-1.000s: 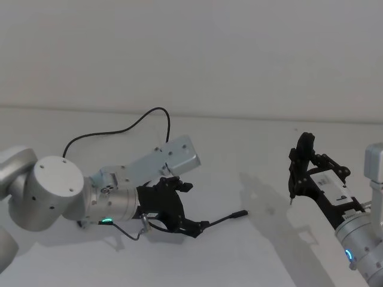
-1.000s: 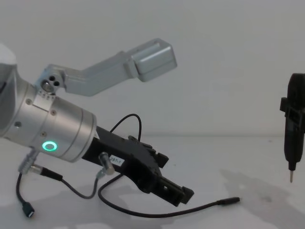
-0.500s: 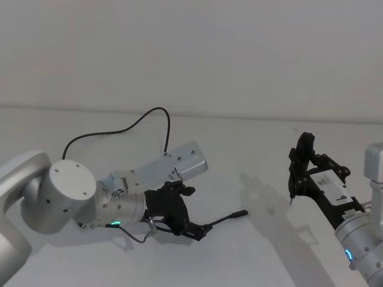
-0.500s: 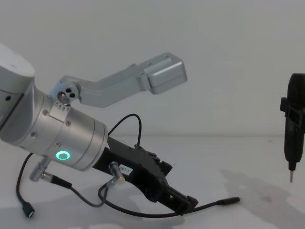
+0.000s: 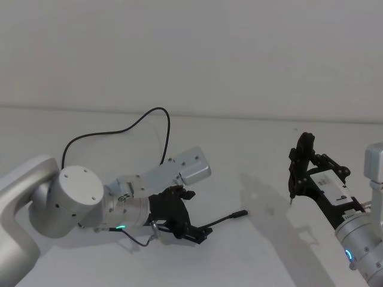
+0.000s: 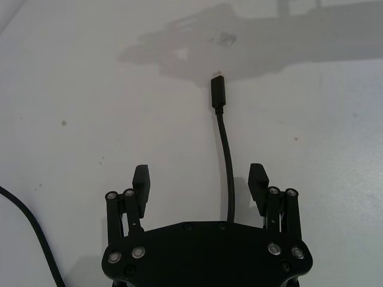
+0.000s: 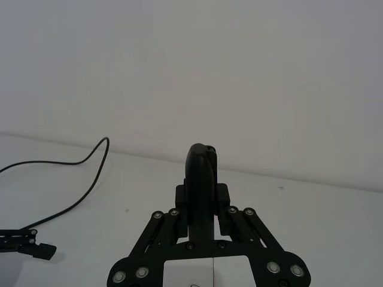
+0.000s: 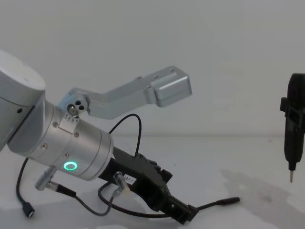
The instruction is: Pick up the data cable with the one hand.
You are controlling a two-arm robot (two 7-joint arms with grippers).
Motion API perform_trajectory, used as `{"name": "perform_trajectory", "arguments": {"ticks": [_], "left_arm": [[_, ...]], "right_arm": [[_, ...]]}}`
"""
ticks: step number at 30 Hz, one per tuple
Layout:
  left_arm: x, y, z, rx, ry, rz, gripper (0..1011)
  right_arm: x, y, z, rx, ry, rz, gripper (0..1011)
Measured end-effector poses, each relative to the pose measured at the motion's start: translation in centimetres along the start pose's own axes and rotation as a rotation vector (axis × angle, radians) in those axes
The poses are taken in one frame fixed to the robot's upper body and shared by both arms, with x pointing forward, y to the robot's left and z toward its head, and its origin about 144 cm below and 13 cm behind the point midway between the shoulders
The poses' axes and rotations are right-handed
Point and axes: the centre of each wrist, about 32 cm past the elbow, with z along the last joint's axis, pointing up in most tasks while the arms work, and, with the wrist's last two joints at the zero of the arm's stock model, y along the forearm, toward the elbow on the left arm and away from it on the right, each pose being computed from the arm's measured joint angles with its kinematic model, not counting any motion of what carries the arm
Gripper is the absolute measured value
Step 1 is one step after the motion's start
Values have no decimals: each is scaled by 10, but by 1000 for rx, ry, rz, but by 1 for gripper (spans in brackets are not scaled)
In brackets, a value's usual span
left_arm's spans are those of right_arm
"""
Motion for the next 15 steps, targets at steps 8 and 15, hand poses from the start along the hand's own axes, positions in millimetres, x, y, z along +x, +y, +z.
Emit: {"name": "perform_trajectory", "arguments": {"ticks": [8,15], "left_arm": [[0,-5,0,9,3,6,1000],[0,-7,1,15,5,11,962]], "right_arm": [[0,0,0,0,0,0,268],[0,0,0,0,0,0,268]]}}
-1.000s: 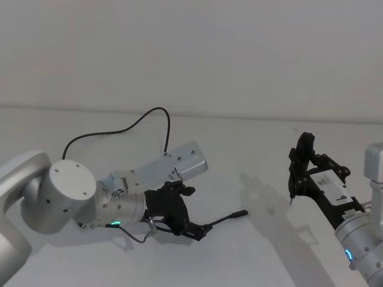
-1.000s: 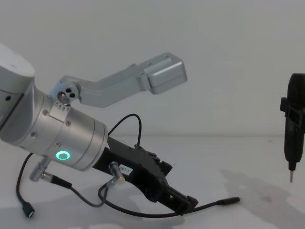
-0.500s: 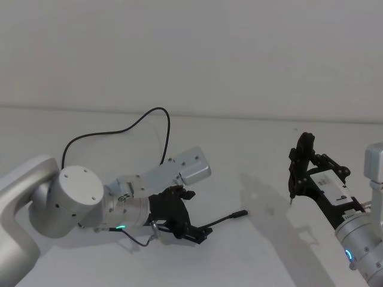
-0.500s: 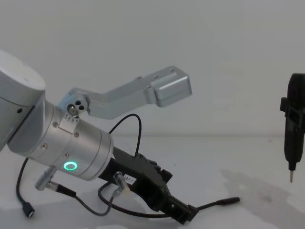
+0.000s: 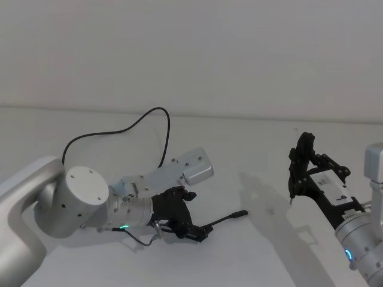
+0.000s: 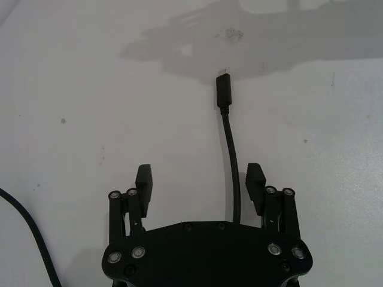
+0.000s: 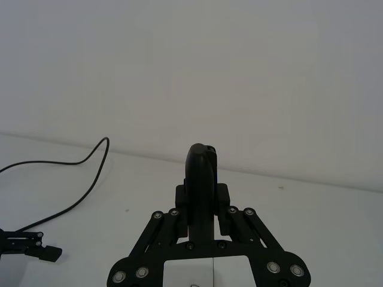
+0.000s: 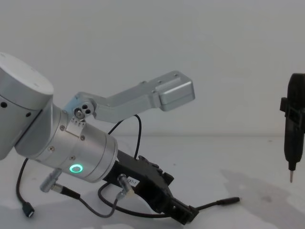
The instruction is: Pick up the data cable with the one hand.
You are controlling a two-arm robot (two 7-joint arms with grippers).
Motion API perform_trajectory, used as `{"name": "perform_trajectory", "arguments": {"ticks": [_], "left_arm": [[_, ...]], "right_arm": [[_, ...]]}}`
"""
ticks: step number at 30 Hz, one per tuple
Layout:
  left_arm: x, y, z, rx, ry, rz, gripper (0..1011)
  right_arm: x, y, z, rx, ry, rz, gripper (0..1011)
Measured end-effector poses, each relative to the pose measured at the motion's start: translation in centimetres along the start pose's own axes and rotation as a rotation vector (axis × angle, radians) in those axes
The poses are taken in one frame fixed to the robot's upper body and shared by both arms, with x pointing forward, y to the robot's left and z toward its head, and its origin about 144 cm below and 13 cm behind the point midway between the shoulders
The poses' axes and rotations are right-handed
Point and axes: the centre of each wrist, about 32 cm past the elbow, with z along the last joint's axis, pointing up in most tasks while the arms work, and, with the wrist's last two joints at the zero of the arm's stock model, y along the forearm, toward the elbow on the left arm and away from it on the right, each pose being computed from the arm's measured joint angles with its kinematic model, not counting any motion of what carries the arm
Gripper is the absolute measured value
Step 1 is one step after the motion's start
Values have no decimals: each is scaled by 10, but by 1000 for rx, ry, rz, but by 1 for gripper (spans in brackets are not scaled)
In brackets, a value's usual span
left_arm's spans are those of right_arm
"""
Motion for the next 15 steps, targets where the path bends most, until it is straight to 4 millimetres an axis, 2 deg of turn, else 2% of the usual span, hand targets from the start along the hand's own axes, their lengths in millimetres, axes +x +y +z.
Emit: {"name": "perform_trajectory", "arguments": {"ticks": [4,15], "left_arm": [[0,-1,0,2,1,1,896],[0,-2,0,4,2,3,575]], "right_arm": [[0,0,0,0,0,0,268],[0,0,0,0,0,0,268]]}}
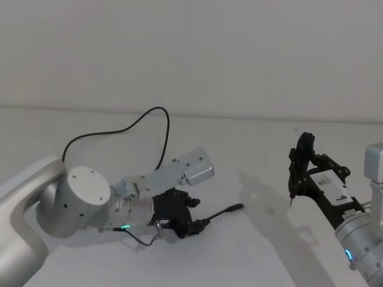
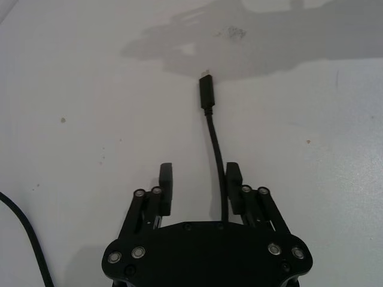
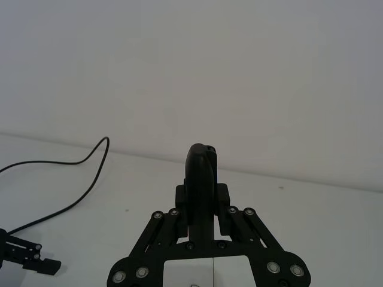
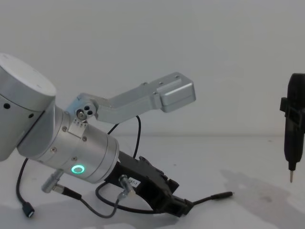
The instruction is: Pick up the data cable with the one hand.
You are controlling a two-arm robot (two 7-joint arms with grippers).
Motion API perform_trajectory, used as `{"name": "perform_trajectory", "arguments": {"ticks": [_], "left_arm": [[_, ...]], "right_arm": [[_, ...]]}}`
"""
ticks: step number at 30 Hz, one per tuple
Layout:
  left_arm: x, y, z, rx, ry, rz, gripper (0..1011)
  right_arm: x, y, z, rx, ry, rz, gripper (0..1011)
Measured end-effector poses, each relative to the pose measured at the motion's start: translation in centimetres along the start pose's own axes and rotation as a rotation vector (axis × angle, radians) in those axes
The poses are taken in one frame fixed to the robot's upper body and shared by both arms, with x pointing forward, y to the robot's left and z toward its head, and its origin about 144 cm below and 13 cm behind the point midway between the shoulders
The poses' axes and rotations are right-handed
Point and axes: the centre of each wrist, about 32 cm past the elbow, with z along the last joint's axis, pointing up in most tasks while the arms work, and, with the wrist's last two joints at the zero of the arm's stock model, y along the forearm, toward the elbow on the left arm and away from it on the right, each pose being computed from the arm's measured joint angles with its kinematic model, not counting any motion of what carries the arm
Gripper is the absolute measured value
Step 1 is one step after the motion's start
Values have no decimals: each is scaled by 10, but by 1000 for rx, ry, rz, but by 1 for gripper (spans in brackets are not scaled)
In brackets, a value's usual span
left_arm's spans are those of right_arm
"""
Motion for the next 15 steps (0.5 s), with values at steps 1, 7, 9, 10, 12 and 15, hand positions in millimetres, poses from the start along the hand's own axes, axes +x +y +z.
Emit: {"name": "perform_trajectory", "arguments": {"ticks": [1,7,9,10,12,15], "left_arm": [[0,0,0,0,0,0,528],[0,0,0,1,0,1,345],[0,0,0,1,0,1,265],[0,0,0,1,0,1,247],[0,-1,0,1,0,1,177],[0,-1,0,1,0,2,81]], "right_arm": [[0,0,0,0,0,0,268],[0,0,0,0,0,0,268],[0,0,0,0,0,0,268],[0,0,0,0,0,0,268],[0,0,0,0,0,0,268],[0,0,0,0,0,0,268]]}}
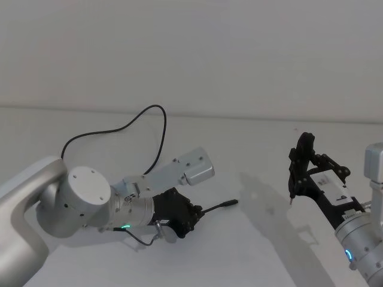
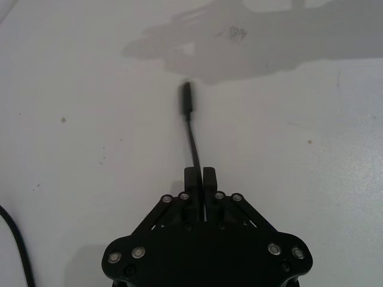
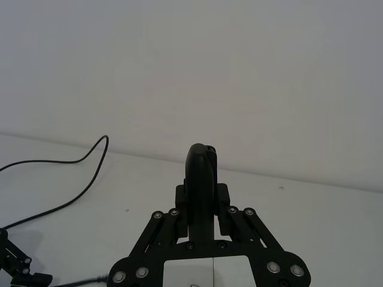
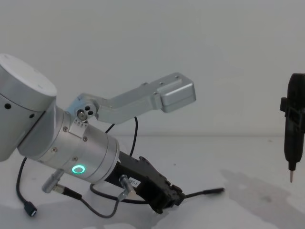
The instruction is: Pick up the data cable with the one hand.
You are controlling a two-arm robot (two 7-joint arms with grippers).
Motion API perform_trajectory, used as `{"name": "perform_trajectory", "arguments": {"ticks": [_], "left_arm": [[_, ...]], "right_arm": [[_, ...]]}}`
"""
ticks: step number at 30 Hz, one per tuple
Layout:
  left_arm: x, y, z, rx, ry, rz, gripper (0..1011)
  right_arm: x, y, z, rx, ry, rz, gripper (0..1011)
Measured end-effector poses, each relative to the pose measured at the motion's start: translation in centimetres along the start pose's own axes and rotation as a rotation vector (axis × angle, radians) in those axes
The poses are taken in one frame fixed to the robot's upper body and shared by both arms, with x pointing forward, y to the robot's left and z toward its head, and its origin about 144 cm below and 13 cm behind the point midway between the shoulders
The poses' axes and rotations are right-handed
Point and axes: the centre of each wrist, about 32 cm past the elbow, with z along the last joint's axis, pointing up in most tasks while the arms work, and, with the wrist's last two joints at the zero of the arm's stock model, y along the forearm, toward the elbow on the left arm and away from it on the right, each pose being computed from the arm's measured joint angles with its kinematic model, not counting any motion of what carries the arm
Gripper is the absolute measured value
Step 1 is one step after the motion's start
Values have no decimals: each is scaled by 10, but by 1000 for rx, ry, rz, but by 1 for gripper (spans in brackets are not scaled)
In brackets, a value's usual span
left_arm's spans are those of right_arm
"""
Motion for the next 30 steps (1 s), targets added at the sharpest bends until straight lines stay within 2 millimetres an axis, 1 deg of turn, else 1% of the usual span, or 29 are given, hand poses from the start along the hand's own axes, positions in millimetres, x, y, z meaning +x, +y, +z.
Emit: {"name": "perform_trajectory", "arguments": {"ticks": [3,18,24,30], "left_arm": [[0,0,0,0,0,0,39],[-1,2,0,-24,1,15,39],[-3,10,-1,-81,9,35,39],[-3,25,0,-159,26,55,39]], "right_arm": [[0,0,0,0,0,0,268],[0,0,1,5,0,1,268],[-1,1,8,37,-3,10,268],[-2,1,22,86,-4,27,268]]}}
